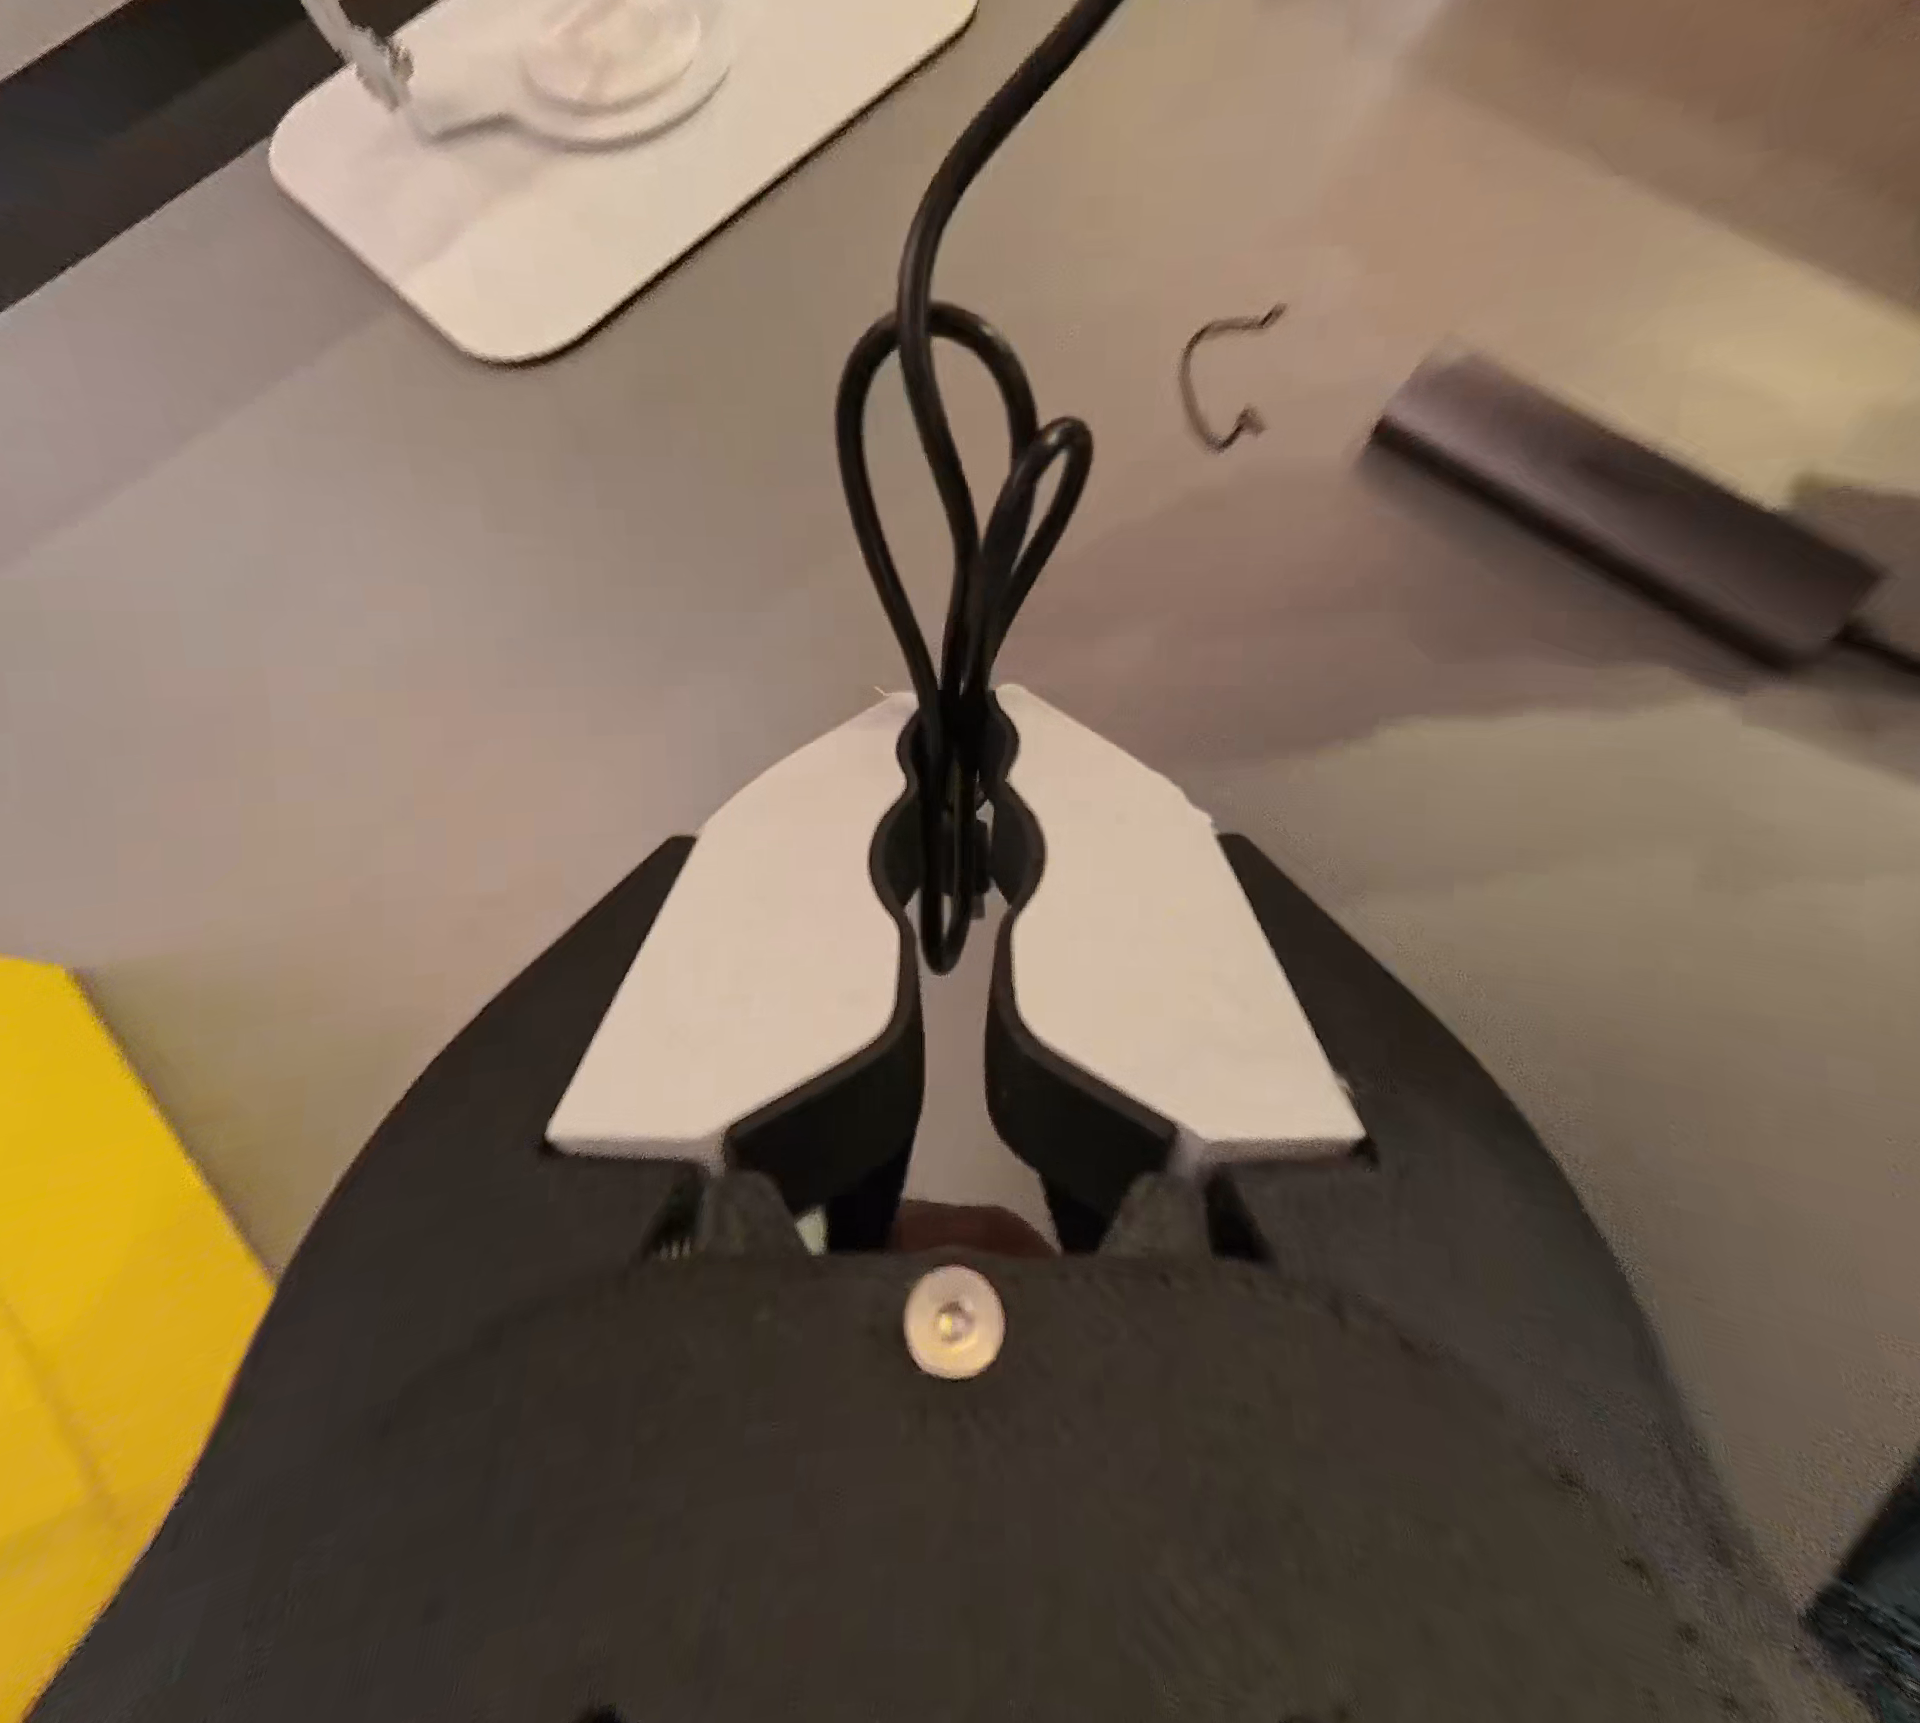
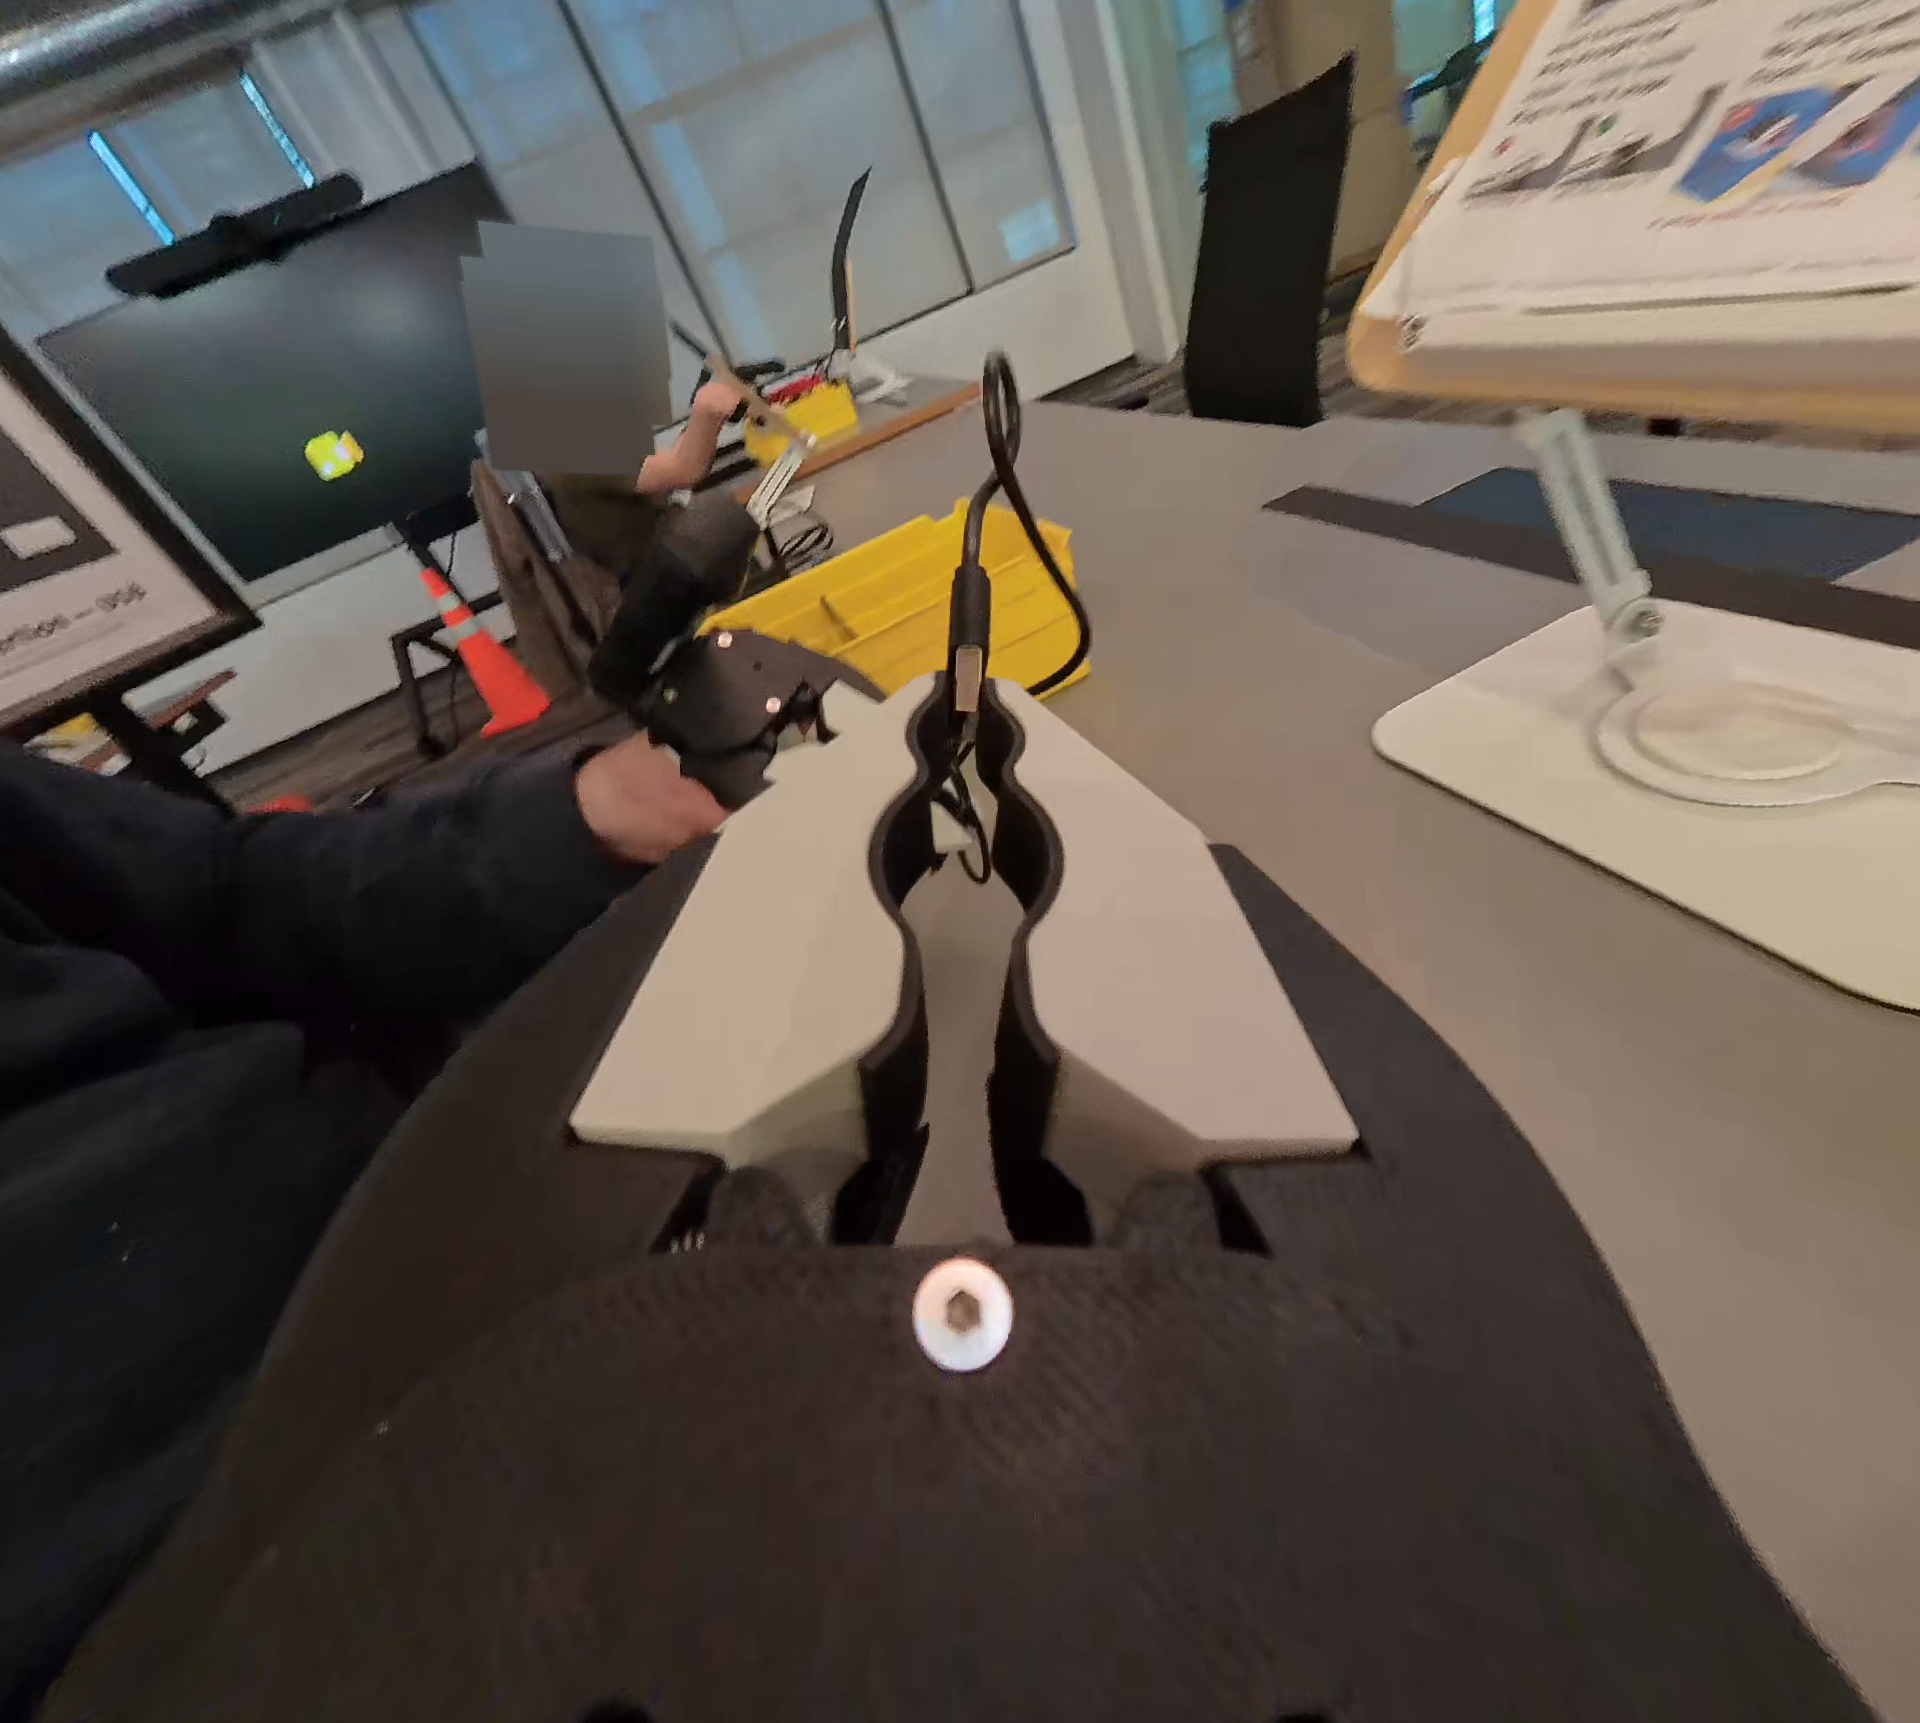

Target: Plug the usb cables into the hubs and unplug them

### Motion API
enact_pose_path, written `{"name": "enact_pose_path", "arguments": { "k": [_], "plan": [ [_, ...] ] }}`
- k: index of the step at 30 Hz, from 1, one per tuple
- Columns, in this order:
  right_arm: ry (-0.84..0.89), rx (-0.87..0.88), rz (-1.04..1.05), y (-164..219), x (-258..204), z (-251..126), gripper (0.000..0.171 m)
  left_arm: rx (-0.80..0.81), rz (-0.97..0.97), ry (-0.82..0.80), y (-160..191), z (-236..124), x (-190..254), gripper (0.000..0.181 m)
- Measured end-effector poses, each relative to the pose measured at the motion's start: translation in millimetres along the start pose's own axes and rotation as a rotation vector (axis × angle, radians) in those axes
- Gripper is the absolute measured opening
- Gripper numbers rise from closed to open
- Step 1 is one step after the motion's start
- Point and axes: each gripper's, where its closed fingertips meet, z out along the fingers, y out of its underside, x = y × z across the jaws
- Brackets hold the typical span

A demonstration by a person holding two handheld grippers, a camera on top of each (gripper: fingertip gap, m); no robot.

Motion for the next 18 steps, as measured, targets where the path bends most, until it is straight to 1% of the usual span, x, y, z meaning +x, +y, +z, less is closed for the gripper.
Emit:
{"name": "enact_pose_path", "arguments": {
  "k": [4, 8, 12, 14, 18],
  "plan": [
    [0.112, 0.117, -0.010, -28, 16, -24, 0.001, -0.065, -0.017, -0.090, 17, 3, -16, 0.003],
    [0.140, 0.167, -0.012, -39, 19, -31, 0.002, -0.095, -0.007, -0.157, 22, 3, -28, 0.004],
    [0.106, 0.031, -0.004, -13, 15, -13, 0.002, -0.092, -0.006, -0.142, 23, 5, -25, 0.010],
    [0.085, -0.034, 0.004, 1, 14, -5, 0.001, -0.071, 0.009, -0.115, 20, 4, -20, 0.023],
    [0.043, -0.137, 0.032, 26, 14, 8, 0.002, 0.011, 0.052, -0.120, 1, -9, -15, 0.042]
  ]
}}
